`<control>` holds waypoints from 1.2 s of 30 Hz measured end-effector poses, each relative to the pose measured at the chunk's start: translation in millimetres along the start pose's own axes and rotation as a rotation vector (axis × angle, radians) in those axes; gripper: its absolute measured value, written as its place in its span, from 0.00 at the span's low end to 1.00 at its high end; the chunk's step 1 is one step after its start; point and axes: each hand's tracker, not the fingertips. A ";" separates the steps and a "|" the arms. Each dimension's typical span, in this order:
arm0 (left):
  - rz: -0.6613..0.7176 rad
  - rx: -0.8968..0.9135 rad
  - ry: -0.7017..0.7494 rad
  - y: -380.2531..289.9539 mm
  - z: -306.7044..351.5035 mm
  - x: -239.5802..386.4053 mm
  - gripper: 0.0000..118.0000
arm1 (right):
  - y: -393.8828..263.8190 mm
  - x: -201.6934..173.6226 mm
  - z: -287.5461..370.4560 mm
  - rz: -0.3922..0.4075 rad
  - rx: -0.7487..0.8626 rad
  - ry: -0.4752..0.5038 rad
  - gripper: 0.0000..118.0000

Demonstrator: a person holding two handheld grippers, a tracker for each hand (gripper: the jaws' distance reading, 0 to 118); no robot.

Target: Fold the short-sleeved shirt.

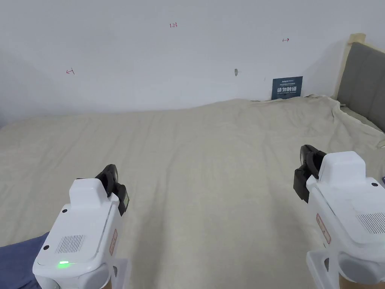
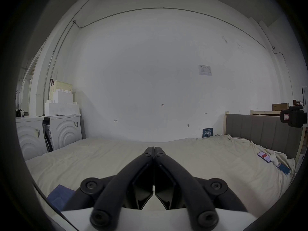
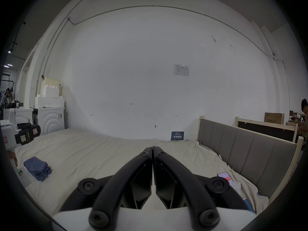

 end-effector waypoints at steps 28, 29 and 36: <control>0.003 0.013 -0.016 0.4 0.6 -2.6 1.00 | -4.8 4.8 2.3 -0.026 0.014 -0.027 0.97; -0.002 0.014 -0.014 1.4 0.7 -1.5 1.00 | -4.8 4.6 2.9 -0.024 0.016 -0.028 0.98; -0.002 0.021 -0.009 2.4 0.8 -0.1 1.00 | -3.6 3.2 3.6 -0.023 0.018 -0.027 0.98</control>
